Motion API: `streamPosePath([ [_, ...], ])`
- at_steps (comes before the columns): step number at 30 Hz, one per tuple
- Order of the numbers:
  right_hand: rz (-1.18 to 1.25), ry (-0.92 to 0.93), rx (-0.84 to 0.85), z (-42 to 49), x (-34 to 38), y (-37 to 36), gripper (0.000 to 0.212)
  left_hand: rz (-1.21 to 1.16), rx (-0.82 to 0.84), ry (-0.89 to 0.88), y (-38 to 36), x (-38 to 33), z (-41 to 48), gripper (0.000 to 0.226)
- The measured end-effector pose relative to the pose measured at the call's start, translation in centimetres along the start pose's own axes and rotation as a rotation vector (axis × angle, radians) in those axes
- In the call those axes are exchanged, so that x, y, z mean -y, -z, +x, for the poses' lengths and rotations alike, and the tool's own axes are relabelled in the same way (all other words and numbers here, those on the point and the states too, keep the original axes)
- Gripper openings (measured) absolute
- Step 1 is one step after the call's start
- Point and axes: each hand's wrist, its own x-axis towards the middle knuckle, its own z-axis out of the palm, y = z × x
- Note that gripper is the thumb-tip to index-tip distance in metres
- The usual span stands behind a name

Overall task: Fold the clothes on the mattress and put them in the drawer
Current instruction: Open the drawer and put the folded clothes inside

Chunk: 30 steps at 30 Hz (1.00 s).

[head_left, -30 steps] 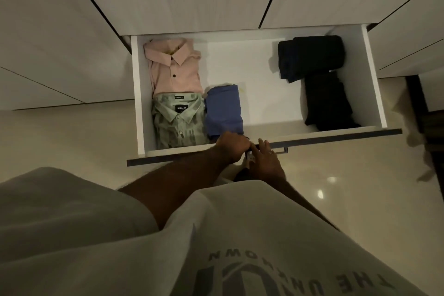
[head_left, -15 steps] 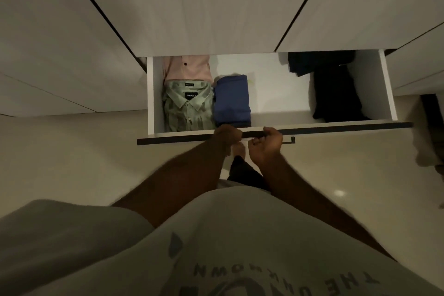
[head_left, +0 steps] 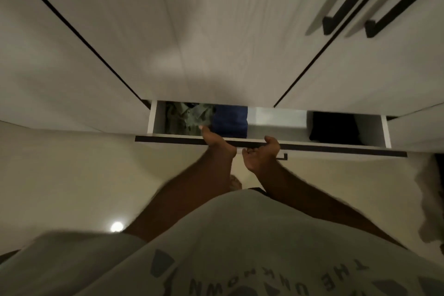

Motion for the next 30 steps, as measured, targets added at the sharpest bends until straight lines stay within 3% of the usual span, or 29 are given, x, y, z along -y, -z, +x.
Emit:
streamPosePath([
  [2, -0.019, 0.033, 0.044, 0.2, 0.7, -1.1, 0.060, -0.150, -0.017, -0.075, -1.6, -0.7, -1.3, 0.084],
  [6, -0.148, 0.071, 0.102, 1.8, 2.2, -4.1, 0.089, -0.185, 0.095, -0.173, -3.9, -1.8, -1.4, 0.088],
  [8, -0.195, 0.061, 0.116, 2.7, 2.9, -5.0, 0.111, -0.194, 0.136, -0.179, -4.8, -2.1, -0.9, 0.082],
  [10, -0.208, 0.048, 0.148, 3.2, 3.6, -6.2, 0.124, -0.219, 0.147, -0.129, -5.9, -2.8, -1.6, 0.090],
  [17, -0.043, 0.042, 0.187, 3.8, 2.8, -8.7, 0.120, -0.242, 0.198, -0.010, -7.5, -4.7, 1.2, 0.145],
  [22, 0.058, 0.041, 0.288, 5.3, 2.4, -8.9, 0.120, -0.233, 0.244, -0.016, -7.3, -4.9, 1.5, 0.126],
  [30, 0.095, 0.059, 0.331, 5.4, 2.3, -9.1, 0.110, -0.214, 0.250, -0.017, -6.1, -5.1, 3.3, 0.130],
])
